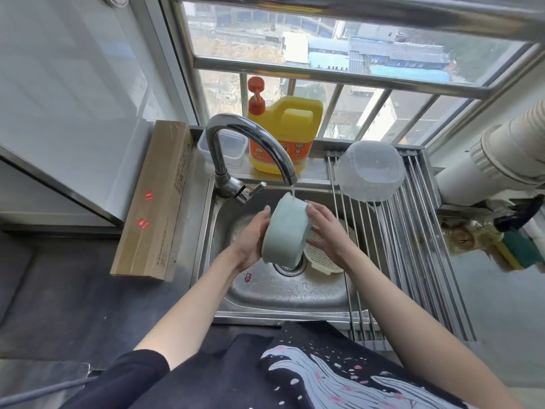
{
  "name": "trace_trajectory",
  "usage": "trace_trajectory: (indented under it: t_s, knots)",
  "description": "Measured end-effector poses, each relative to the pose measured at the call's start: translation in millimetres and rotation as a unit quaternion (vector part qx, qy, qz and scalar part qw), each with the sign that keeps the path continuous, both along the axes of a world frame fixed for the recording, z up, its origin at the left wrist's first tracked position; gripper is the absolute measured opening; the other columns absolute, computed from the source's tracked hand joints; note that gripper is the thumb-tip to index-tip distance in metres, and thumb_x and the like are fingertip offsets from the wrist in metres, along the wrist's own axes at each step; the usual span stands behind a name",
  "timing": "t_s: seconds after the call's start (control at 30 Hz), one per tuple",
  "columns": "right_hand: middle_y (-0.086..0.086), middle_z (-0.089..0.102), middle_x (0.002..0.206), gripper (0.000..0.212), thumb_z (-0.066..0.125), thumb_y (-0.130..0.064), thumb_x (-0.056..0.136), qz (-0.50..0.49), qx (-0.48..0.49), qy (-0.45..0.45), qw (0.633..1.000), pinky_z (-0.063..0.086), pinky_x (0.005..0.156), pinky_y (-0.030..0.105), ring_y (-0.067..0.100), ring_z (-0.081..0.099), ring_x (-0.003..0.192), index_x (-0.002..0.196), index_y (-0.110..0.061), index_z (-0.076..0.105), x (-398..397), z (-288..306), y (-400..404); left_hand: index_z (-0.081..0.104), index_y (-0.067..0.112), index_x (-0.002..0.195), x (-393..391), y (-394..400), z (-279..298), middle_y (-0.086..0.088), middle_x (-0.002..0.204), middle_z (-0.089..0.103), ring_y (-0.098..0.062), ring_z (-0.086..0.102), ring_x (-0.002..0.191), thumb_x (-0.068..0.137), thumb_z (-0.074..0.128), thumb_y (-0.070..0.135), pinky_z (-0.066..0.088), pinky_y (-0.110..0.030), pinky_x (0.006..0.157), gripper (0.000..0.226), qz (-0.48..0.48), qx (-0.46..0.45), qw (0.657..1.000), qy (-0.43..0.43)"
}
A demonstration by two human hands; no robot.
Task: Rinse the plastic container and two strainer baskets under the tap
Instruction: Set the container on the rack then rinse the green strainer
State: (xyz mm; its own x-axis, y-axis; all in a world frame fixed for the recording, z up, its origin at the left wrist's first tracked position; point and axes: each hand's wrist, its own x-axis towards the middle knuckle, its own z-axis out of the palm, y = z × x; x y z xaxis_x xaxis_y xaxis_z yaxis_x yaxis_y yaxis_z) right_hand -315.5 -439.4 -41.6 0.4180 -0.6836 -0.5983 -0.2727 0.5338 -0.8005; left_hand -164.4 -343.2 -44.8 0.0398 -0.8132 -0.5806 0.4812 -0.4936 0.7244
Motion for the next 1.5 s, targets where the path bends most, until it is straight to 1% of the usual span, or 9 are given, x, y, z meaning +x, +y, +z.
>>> trace_trajectory:
  t_s: [0.07, 0.17, 0.4, 0.63, 0.87, 0.97, 1.23, 1.37, 1.5]
  knots:
    - [-0.007, 0.059, 0.122, 0.038, 0.057, -0.046, 0.091, 0.027, -0.021, 0.024, 0.999, 0.047, 0.098, 0.047, 0.013, 0.055, 0.115, 0.126, -0.03, 0.055, 4.3, 2.4, 1.2, 0.061, 0.018, 0.122, 1.7, -0.5, 2.9, -0.003, 0.115, 0.069, -0.016, 0.063, 0.105, 0.1, 0.023, 0.051, 0.049, -0.03, 0.087, 0.055, 0.013, 0.006, 0.999, 0.033]
    - [-0.007, 0.059, 0.121, 0.036, 0.051, -0.053, 0.092, 0.032, -0.018, 0.066, 0.997, 0.049, 0.094, 0.047, 0.02, 0.054, 0.117, 0.122, -0.033, 0.054, 10.0, 5.1, -0.8, 0.064, 0.018, 0.116, 5.6, -1.6, 6.5, -0.001, 0.109, 0.071, -0.016, 0.064, 0.1, 0.1, 0.024, 0.049, 0.049, -0.03, 0.084, 0.054, 0.031, 0.012, 0.997, 0.069]
    - [0.004, 0.056, 0.127, 0.073, 0.024, -0.074, 0.088, 0.027, 0.088, 0.196, 0.976, 0.042, 0.092, 0.045, 0.028, 0.052, 0.105, 0.134, -0.023, 0.049, 19.3, 9.5, -5.4, 0.071, 0.004, 0.107, 6.5, -14.8, 17.4, -0.014, 0.104, 0.071, -0.027, 0.066, 0.096, 0.095, 0.034, 0.051, 0.044, -0.04, 0.091, 0.06, 0.074, -0.015, 0.982, 0.172]
    - [0.011, 0.054, 0.13, 0.075, 0.02, -0.072, 0.088, -0.036, 0.157, 0.191, 0.968, 0.043, 0.081, 0.051, 0.037, 0.052, 0.114, 0.134, -0.021, 0.049, 31.5, 11.2, -5.1, 0.075, 0.012, 0.096, 8.4, -20.8, 19.5, -0.007, 0.086, 0.073, -0.023, 0.068, 0.083, 0.095, 0.041, 0.046, 0.047, -0.036, 0.082, 0.048, 0.102, -0.017, 0.978, 0.181]
    - [0.015, 0.056, 0.119, 0.068, 0.019, -0.061, 0.091, -0.068, 0.196, 0.205, 0.957, 0.047, 0.071, 0.044, 0.033, 0.055, 0.09, 0.126, -0.014, 0.054, 23.6, 5.8, 0.3, 0.062, 0.013, 0.119, 7.9, -31.6, 24.4, -0.009, 0.112, 0.067, -0.023, 0.063, 0.104, 0.1, 0.032, 0.048, 0.046, -0.037, 0.095, 0.05, 0.005, 0.015, 0.996, 0.086]
    - [0.016, 0.056, 0.125, 0.065, 0.022, -0.057, 0.092, -0.077, 0.206, 0.201, 0.955, 0.049, 0.053, 0.039, 0.035, 0.058, 0.089, 0.125, -0.012, 0.054, 22.3, 8.0, 1.0, 0.065, 0.013, 0.106, 7.3, -35.6, 27.3, -0.007, 0.097, 0.068, -0.021, 0.064, 0.092, 0.1, 0.03, 0.048, 0.048, -0.035, 0.084, 0.05, 0.008, 0.008, 0.994, 0.108]
    - [0.02, 0.056, 0.119, 0.059, 0.029, -0.054, 0.091, -0.081, 0.241, 0.17, 0.952, 0.055, 0.053, 0.05, 0.04, 0.059, 0.097, 0.12, -0.009, 0.051, 20.4, 9.7, 0.5, 0.072, 0.005, 0.092, 22.1, -41.8, 33.8, -0.01, 0.085, 0.073, -0.022, 0.069, 0.079, 0.087, 0.04, 0.025, 0.052, -0.029, 0.076, 0.038, 0.04, -0.032, 0.971, 0.234]
    - [0.021, 0.057, 0.116, 0.055, 0.029, -0.053, 0.09, -0.064, 0.243, 0.173, 0.952, 0.056, 0.056, 0.051, 0.041, 0.062, 0.093, 0.116, -0.008, 0.05, 24.2, 8.1, -2.6, 0.063, 0.006, 0.104, 24.7, -45.3, 31.0, -0.009, 0.09, 0.072, -0.021, 0.066, 0.087, 0.1, 0.034, 0.022, 0.048, -0.034, 0.088, 0.034, 0.037, -0.004, 0.986, 0.162]
    - [0.02, 0.059, 0.116, 0.052, 0.033, -0.053, 0.089, -0.056, 0.243, 0.182, 0.951, 0.057, 0.054, 0.046, 0.039, 0.064, 0.093, 0.114, -0.011, 0.051, 22.3, 4.4, -4.9, 0.061, 0.013, 0.107, 20.2, -52.4, 37.6, -0.002, 0.093, 0.07, -0.014, 0.067, 0.081, 0.103, 0.033, 0.032, 0.052, -0.03, 0.072, 0.035, -0.028, 0.02, 0.998, 0.059]
